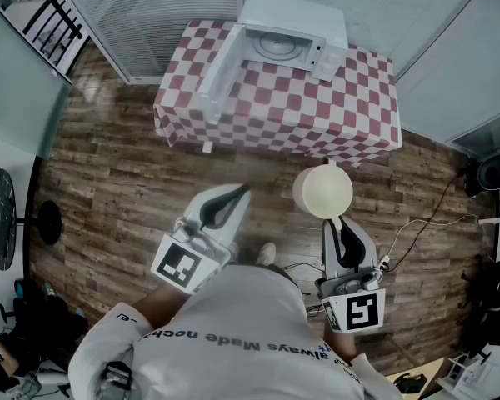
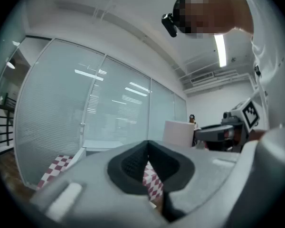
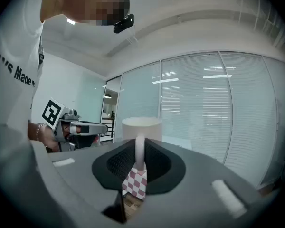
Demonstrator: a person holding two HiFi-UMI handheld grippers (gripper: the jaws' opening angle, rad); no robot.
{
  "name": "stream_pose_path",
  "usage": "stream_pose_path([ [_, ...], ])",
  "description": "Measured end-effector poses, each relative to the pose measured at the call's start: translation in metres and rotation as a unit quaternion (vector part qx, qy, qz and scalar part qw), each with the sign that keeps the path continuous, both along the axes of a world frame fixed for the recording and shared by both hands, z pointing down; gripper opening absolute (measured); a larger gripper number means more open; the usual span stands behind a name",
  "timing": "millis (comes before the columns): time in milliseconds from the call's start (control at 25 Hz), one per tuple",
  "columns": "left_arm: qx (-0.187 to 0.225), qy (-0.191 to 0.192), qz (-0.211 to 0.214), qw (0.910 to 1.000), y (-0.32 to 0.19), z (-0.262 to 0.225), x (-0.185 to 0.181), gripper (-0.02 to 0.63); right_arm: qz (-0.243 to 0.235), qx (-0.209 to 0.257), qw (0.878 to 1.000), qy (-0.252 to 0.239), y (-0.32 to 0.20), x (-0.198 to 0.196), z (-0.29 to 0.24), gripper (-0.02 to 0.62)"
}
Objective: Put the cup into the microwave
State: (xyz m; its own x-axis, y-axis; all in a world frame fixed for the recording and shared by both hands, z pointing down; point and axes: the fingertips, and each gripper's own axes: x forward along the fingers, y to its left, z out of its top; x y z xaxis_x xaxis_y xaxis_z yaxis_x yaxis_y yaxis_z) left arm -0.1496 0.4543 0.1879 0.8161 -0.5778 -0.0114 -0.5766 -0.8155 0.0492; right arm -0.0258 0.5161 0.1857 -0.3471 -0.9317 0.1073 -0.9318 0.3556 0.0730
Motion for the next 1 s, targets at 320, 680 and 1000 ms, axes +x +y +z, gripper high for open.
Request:
stream_pose_path([
  [320, 0.004, 0.0, 0.0, 1.0, 0.008, -0.002, 0.049, 0.003, -0.008, 0.003, 1.0, -0.01, 0.01, 0.044, 0.002, 0.044],
  [680, -0.002, -0.001, -0.016, 0.9999, 0.022, 0.006, 0.106, 0.003, -0.029, 0.005, 1.0, -0.007, 0.02, 0.099, 0.007, 0.044],
  [1000, -0.012, -0.01, -0.03, 0.9994, 0.02, 0.015, 0.117, 0.003, -0.048, 0.001, 0.999, -0.012, 0.012, 0.108, 0.011, 0.043],
])
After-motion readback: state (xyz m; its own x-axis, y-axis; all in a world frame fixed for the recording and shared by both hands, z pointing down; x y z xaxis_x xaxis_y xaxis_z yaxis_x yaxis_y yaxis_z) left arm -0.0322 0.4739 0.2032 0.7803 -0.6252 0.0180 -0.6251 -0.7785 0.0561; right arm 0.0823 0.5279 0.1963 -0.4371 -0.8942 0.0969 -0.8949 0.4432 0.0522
